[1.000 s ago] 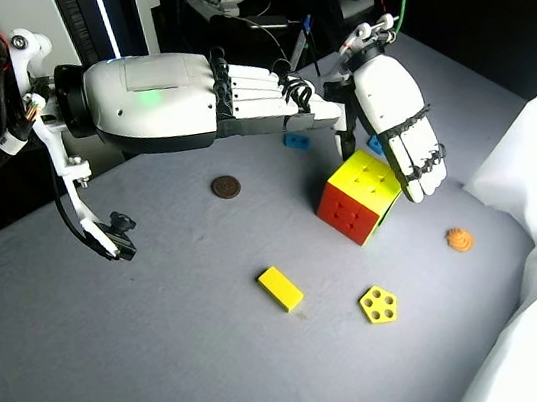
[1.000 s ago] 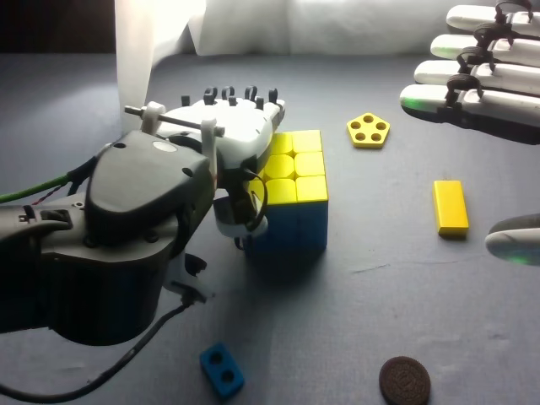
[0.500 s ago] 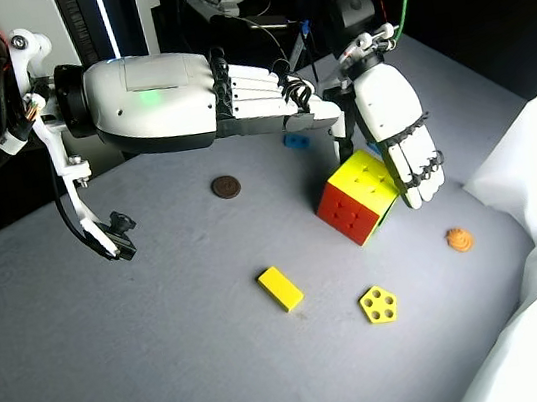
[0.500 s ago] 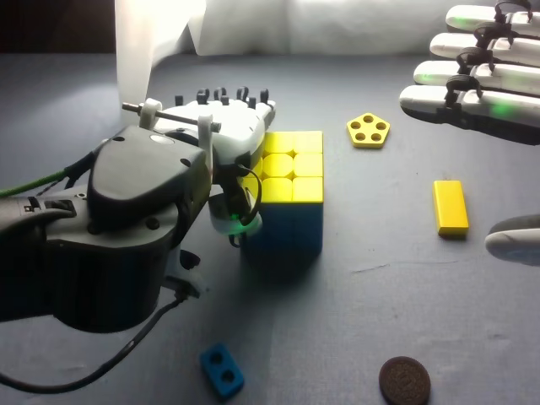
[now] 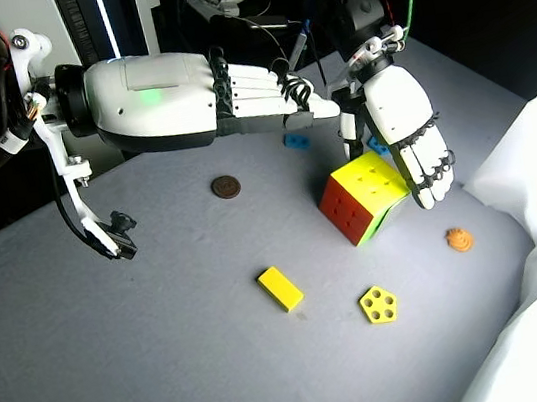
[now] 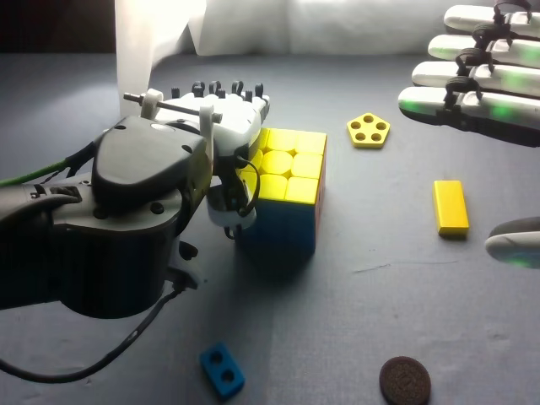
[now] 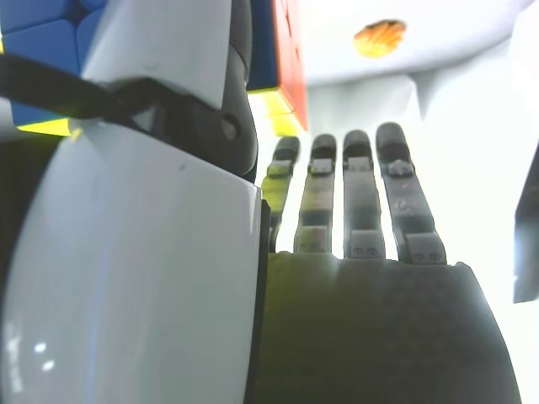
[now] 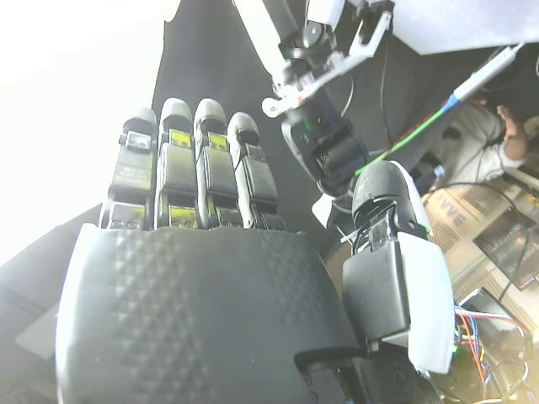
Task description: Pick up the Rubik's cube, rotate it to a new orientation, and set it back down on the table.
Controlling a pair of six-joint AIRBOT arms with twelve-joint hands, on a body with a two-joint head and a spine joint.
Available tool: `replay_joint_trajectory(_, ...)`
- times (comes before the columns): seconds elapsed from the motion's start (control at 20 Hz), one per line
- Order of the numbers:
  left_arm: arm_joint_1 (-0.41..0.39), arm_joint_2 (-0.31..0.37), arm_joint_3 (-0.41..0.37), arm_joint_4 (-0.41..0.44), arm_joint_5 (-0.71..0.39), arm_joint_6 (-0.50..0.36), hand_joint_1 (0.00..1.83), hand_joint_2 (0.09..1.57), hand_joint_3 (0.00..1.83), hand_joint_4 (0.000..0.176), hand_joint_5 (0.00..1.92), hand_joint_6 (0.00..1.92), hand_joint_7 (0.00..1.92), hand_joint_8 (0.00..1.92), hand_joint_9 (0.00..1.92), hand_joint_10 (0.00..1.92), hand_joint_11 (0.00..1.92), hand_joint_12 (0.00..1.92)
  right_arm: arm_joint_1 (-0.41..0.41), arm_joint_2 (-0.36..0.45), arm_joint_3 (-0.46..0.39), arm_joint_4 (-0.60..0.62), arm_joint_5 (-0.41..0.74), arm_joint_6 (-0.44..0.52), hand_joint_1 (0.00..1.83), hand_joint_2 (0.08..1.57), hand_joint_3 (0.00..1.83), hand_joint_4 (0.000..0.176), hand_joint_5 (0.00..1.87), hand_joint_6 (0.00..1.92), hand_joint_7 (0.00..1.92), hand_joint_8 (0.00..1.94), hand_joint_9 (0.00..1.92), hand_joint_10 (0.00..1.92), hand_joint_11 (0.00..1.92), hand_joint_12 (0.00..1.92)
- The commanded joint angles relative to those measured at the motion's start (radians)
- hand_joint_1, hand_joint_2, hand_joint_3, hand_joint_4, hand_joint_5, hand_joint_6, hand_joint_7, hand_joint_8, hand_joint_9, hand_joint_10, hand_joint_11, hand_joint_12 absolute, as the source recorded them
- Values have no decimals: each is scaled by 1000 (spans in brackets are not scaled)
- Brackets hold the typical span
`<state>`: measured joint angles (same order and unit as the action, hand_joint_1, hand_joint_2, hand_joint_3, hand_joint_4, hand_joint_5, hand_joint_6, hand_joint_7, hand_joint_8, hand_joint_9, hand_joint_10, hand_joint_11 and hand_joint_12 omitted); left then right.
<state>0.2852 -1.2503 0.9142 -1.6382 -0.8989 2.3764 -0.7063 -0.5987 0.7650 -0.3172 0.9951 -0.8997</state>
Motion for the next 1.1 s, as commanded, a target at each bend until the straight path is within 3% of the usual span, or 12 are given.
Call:
replay_joint_trajectory(0.0, -14, -2, 2, 78, -11, -1, 1230, 1047, 0, 0, 0, 0, 0, 0, 6, 2, 44, 23, 5, 2, -3, 31, 134, -5, 9, 1231, 2, 0, 124, 12, 151, 4, 116, 10, 0, 0)
replay_joint_trajectory(1.05, 26, -11, 30, 110, 52, -5, 1177, 1024, 0, 0, 0, 0, 0, 0, 0, 0, 0, 0, 0, 2, -6, 18, 139, -7, 2, 1235, 2, 0, 118, 5, 143, 9, 106, 10, 0, 0)
